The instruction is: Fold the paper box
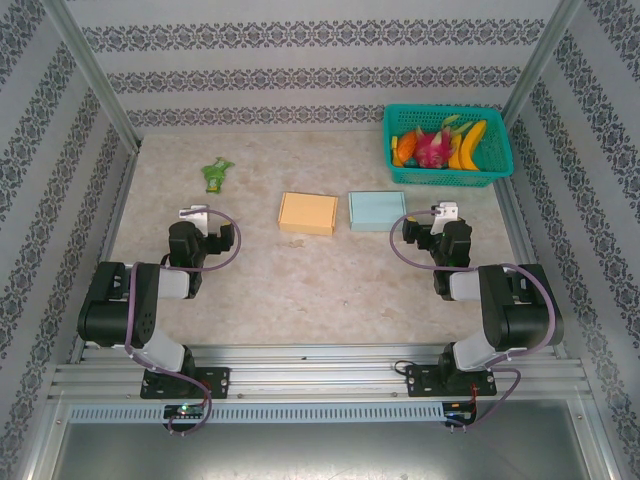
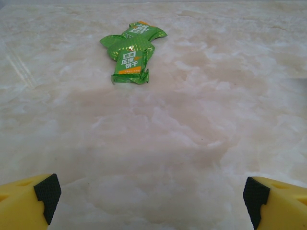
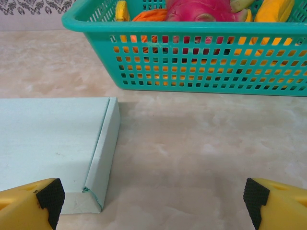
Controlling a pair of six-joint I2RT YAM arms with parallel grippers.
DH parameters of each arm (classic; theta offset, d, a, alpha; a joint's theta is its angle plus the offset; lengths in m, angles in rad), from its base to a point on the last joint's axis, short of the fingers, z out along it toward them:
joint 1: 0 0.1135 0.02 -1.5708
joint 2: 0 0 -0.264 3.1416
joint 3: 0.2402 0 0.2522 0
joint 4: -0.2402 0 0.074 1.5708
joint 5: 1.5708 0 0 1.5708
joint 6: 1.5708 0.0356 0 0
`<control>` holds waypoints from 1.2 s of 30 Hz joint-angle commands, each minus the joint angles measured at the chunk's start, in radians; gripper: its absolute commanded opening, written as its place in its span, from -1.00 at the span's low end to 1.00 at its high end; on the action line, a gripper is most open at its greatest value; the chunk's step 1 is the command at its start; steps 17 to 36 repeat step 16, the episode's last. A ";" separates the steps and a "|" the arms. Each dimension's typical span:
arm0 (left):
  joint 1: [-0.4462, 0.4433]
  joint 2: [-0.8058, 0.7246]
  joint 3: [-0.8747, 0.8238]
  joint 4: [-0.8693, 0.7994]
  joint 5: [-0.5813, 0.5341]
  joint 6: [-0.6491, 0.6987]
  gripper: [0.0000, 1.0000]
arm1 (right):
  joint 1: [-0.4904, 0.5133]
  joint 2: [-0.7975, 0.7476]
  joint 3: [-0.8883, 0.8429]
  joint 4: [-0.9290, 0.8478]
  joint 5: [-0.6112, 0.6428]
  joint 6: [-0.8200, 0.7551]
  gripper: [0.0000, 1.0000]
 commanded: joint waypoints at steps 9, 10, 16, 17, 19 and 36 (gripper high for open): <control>0.005 -0.001 0.023 -0.027 0.012 0.004 1.00 | 0.002 -0.019 0.015 0.008 0.015 -0.013 0.95; 0.005 0.000 0.025 -0.028 0.011 0.005 1.00 | 0.002 -0.018 0.015 0.008 0.015 -0.014 0.95; 0.003 -0.006 0.014 -0.012 0.010 0.004 0.99 | 0.002 -0.018 0.015 0.006 0.015 -0.013 0.96; 0.003 -0.006 0.014 -0.012 0.010 0.004 0.99 | 0.002 -0.018 0.015 0.006 0.015 -0.013 0.96; 0.003 -0.006 0.014 -0.012 0.010 0.004 0.99 | 0.002 -0.018 0.015 0.006 0.015 -0.013 0.96; 0.003 -0.006 0.014 -0.012 0.010 0.004 0.99 | 0.002 -0.018 0.015 0.006 0.015 -0.013 0.96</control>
